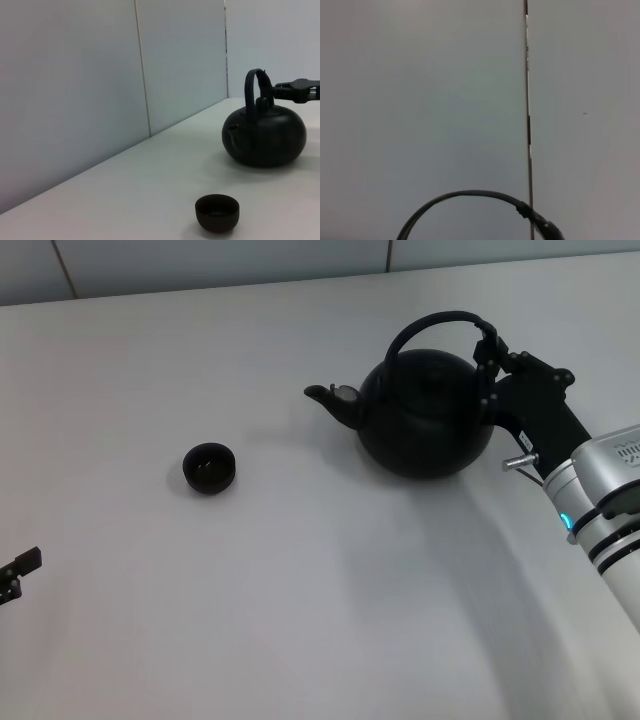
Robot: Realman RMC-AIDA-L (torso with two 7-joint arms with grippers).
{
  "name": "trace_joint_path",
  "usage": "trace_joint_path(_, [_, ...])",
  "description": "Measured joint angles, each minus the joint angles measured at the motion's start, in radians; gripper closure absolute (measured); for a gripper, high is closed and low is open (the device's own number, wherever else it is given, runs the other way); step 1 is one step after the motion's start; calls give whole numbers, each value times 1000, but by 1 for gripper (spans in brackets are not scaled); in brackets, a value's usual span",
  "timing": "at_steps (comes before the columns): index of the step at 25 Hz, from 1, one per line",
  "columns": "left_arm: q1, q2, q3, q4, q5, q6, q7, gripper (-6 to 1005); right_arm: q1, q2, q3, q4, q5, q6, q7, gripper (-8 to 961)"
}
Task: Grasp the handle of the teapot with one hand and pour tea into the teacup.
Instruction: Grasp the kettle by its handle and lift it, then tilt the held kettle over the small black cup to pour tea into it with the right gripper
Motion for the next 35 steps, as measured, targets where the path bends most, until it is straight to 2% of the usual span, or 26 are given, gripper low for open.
trace_joint_path(5, [1, -1, 0, 0, 1, 0, 0, 206, 3, 0, 0, -15, -1, -6, 31, 866])
trace_joint_path(14, [7, -5, 0, 0, 2, 0, 1, 207, 39, -6, -13, -52, -20, -31, 50, 886])
trace_joint_path(17, [8, -6, 0, 0, 1, 1, 1, 209, 81, -8, -15, -128, -100, -12, 146, 886])
trace_joint_path(18, [9, -6, 0, 0, 1, 1, 1, 210, 114, -8, -15, -186, -154, 16, 227, 886])
trace_joint_path(21, [9, -6, 0, 0, 0, 2, 1, 211, 149, -8, -15, -238, -200, 50, 290, 887])
trace_joint_path(23, [9, -6, 0, 0, -1, 3, 1, 211, 203, -10, -15, -319, -270, 92, 377, 887])
trace_joint_path(29, [6, -8, 0, -1, -3, 2, 12, 213, 279, -12, -27, -375, -350, 133, 447, 887])
trace_joint_path(35, [-4, -13, 0, 0, -3, 4, 13, 213, 344, -13, -114, -383, -357, 194, 452, 887])
